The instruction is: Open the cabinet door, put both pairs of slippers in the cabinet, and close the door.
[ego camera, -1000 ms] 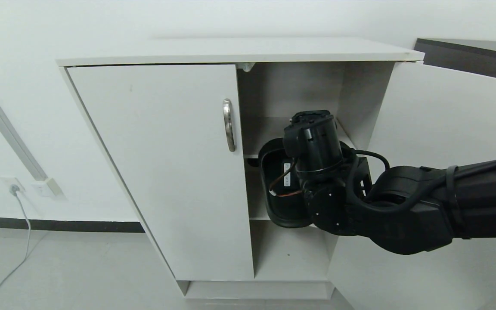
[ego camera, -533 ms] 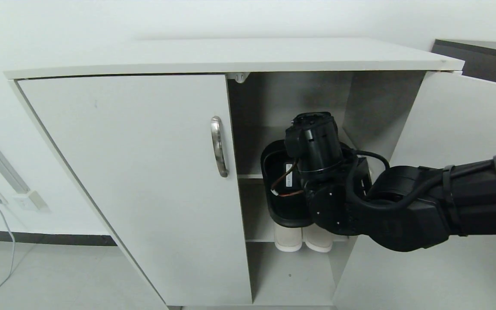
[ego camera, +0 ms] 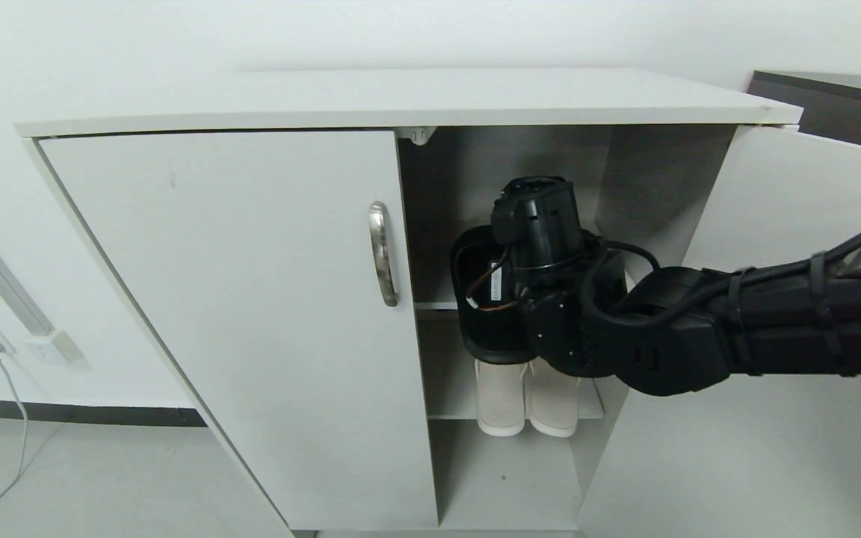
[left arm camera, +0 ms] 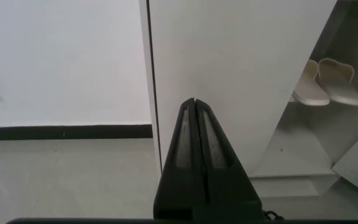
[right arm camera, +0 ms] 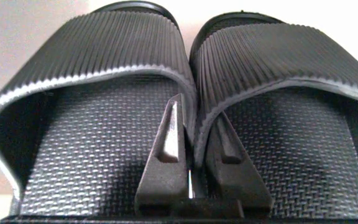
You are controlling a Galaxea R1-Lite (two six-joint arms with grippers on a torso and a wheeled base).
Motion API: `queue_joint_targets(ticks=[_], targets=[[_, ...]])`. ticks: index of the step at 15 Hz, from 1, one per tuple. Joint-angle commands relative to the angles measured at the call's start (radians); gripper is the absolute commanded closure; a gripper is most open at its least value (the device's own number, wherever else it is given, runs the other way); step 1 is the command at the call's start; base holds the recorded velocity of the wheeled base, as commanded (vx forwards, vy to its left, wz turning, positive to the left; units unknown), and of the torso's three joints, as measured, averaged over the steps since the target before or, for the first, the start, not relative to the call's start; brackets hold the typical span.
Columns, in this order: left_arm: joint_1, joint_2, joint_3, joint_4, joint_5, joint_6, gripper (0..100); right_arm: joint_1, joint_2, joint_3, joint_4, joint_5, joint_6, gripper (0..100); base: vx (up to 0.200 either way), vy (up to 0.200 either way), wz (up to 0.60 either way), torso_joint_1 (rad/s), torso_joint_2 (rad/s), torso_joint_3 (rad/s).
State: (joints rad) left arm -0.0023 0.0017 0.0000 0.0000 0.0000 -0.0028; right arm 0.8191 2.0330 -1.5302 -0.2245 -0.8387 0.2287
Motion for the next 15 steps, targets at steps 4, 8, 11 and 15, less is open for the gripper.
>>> queue_joint_targets(ticks=[4, 8, 11, 15], targets=[[0.001, 0.0, 0.0, 0.0, 0.002, -0.005, 100, -0.058, 0.131, -0.203, 0.01, 0.023, -0.068, 100, 0.0, 0.0, 0.0, 0.0, 0.0, 0.0], [0.001, 0.0, 0.0, 0.0, 0.002, -0.005, 100, -0.08, 0.165, -0.309, 0.094, 0.044, -0.066, 100, 0.0, 0.0, 0.0, 0.0, 0.0, 0.0], [0.001, 0.0, 0.0, 0.0, 0.002, -0.005, 100, -0.086, 0.174, -0.352, 0.142, 0.066, -0.063, 100, 0.0, 0.0, 0.0, 0.0, 0.0, 0.0], [0.001, 0.0, 0.0, 0.0, 0.002, -0.005, 100, -0.094, 0.187, -0.366, 0.143, 0.066, -0.06, 100, 0.0, 0.0, 0.0, 0.0, 0.0, 0.0]])
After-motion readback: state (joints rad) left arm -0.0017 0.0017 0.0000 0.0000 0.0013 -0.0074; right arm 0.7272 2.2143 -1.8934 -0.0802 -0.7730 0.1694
